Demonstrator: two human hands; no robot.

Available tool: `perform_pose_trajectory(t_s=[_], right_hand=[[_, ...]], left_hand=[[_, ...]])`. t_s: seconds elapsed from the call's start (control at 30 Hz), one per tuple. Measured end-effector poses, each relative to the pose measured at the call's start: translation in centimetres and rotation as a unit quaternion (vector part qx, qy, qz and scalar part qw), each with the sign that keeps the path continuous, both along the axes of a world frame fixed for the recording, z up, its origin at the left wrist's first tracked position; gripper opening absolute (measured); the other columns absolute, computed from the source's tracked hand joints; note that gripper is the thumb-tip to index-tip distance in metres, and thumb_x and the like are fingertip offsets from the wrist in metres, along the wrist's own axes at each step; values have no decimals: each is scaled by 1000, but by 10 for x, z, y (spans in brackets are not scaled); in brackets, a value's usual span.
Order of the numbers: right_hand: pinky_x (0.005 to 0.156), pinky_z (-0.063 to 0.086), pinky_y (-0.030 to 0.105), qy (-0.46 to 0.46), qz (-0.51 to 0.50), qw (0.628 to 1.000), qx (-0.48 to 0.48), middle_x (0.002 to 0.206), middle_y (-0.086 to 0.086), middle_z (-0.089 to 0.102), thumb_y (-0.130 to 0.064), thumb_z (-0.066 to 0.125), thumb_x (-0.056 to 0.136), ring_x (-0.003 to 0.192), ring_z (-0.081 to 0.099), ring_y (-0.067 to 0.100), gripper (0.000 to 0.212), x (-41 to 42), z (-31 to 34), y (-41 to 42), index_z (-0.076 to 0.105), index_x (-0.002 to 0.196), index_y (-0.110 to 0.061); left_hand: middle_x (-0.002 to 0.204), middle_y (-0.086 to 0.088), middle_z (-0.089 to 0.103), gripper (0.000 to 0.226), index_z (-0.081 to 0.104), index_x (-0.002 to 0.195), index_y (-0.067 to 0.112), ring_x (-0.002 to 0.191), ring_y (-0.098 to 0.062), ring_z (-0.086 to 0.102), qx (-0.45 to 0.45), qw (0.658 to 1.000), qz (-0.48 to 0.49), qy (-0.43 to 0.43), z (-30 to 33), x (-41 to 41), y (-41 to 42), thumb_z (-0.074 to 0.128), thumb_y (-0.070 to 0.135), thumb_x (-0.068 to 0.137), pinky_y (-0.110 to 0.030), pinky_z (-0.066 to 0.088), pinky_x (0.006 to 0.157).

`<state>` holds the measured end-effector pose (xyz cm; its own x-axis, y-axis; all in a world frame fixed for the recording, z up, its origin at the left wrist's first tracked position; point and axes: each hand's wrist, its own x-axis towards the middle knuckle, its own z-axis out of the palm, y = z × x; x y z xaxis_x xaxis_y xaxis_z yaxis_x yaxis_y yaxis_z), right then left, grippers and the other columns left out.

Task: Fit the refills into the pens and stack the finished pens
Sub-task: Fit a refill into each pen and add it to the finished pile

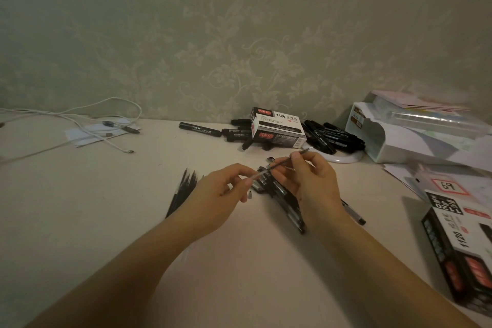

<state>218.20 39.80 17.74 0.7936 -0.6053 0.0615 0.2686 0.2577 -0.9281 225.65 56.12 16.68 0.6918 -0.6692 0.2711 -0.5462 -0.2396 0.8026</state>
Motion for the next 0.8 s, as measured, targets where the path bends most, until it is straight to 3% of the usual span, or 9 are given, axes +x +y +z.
perform_pose_trajectory(t_s=[0.13, 0.27, 0.37, 0.43, 0.57, 0.63, 0.67, 0.73, 0.8], right_hand=[[71, 54, 14, 50, 57, 978, -193, 88, -2, 77, -24, 65, 94, 84, 73, 8, 13, -4, -3, 10, 75, 98, -17], [73, 50, 8, 76, 86, 936, -334, 88, -15, 74, -30, 66, 93, 84, 68, 0, 11, -3, -9, 17, 76, 97, -31], [79, 45, 8, 106, 23, 822, -560, 99, -8, 69, -22, 64, 94, 90, 63, 3, 17, 0, -14, 13, 74, 108, -22], [88, 45, 20, 108, 33, 742, -660, 111, 2, 64, -14, 61, 96, 100, 60, 14, 26, 4, -20, 14, 70, 119, -14], [89, 47, 32, 129, 66, 676, -723, 115, 6, 60, -3, 54, 95, 105, 58, 22, 33, 9, -28, 19, 67, 124, -13], [86, 48, 32, 123, 54, 684, -717, 109, 5, 63, -3, 55, 95, 99, 59, 20, 27, 10, -28, 18, 71, 115, -12], [85, 49, 29, 113, 34, 715, -689, 105, 3, 65, -4, 57, 95, 96, 61, 17, 22, 10, -26, 17, 72, 109, -12], [79, 50, 15, 100, -20, 822, -560, 94, -5, 70, -7, 65, 92, 87, 64, 5, 15, 7, -20, 11, 74, 98, -16], [72, 52, 12, 80, -28, 921, -379, 86, -10, 74, -12, 70, 89, 82, 69, 1, 12, 3, -14, 4, 74, 94, -22]], left_hand=[[76, 8, 64, 15, 56, 109, 37, 72, -21, 61, -14, 1000, 6, 1, -2, 0, 0, 47, 37, 97, -35, 52, 68], [75, 7, 64, 15, 50, 111, 38, 64, -8, 57, -38, 999, 31, 2, -4, 6, 0, 48, 37, 97, -27, 48, 64], [74, 7, 63, 14, 50, 110, 41, 62, -12, 55, -37, 998, 43, -16, -4, 9, 2, 46, 37, 97, -29, 49, 63], [73, 6, 63, 15, 52, 110, 42, 60, -9, 52, -33, 998, 40, -24, -5, 10, 3, 46, 37, 97, -28, 48, 63], [73, 7, 62, 15, 54, 107, 44, 56, -1, 48, -18, 999, 34, -34, -8, 11, 3, 46, 37, 97, -19, 45, 59], [71, 7, 61, 14, 55, 106, 44, 54, -2, 47, -9, 998, 35, -44, -9, 11, 3, 47, 36, 98, -15, 42, 55], [71, 8, 60, 14, 55, 105, 44, 53, -2, 47, 0, 998, 37, -53, -8, 11, 3, 47, 35, 98, -13, 42, 55], [70, 10, 59, 13, 55, 106, 42, 56, 0, 51, 21, 996, 44, -80, -8, 10, 4, 47, 35, 98, -8, 40, 56], [71, 9, 58, 13, 55, 107, 40, 57, 4, 51, 32, 994, 42, -100, -8, 9, 4, 47, 34, 99, -5, 38, 55]])
